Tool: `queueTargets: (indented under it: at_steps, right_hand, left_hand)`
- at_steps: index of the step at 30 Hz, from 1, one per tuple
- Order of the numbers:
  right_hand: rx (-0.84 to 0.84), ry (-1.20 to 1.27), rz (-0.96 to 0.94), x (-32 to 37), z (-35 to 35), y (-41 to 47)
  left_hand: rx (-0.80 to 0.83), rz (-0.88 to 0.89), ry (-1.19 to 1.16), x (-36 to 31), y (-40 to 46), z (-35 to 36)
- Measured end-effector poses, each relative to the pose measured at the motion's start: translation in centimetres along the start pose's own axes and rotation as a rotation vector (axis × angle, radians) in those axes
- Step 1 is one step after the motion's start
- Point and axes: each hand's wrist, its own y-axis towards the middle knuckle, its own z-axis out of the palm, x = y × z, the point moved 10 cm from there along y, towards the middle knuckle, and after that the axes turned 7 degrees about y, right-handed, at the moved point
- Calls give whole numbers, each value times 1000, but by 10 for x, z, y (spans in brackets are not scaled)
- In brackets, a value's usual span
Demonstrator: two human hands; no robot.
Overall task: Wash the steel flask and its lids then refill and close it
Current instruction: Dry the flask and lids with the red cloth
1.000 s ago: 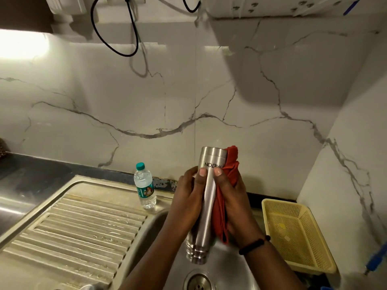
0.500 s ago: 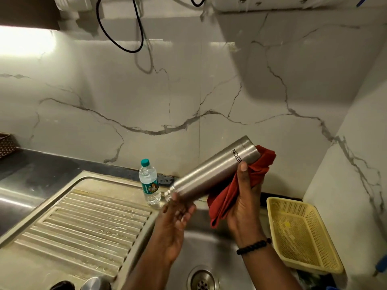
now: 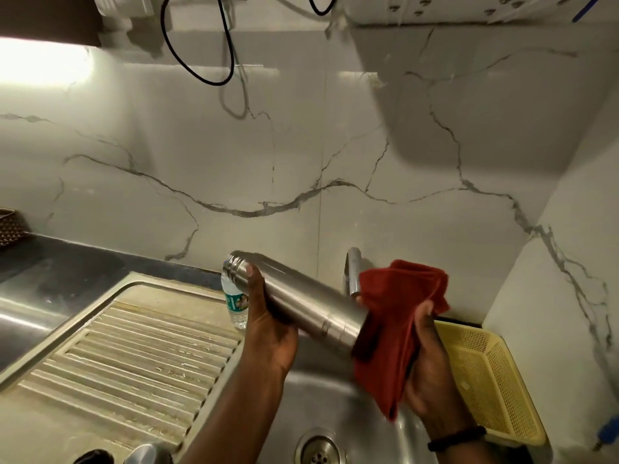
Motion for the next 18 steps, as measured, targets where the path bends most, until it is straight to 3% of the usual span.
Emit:
queueTargets:
  at_steps: [3, 5, 7, 9, 15, 18]
  right_hand:
    - [51, -542, -51, 9, 28, -8]
    - [242, -1009, -54, -13, 70, -12]
    - [378, -1294, -146, -35, 92, -11]
    - [331, -1269, -217, -33, 100, -2]
    - [60, -509, -15, -10, 84, 26]
    - [-26, -378, -59, 1, 71, 25]
  left_hand:
    - [-47, -39, 221, 10, -10, -4]
    - [9, -41, 388, 21, -20, 0]
    - [100, -40, 523, 27, -33, 7]
    - [189, 46, 589, 22, -39, 20]
    - [368, 176, 909, 14, -41, 39]
    - [421, 213, 1055, 4, -38, 35]
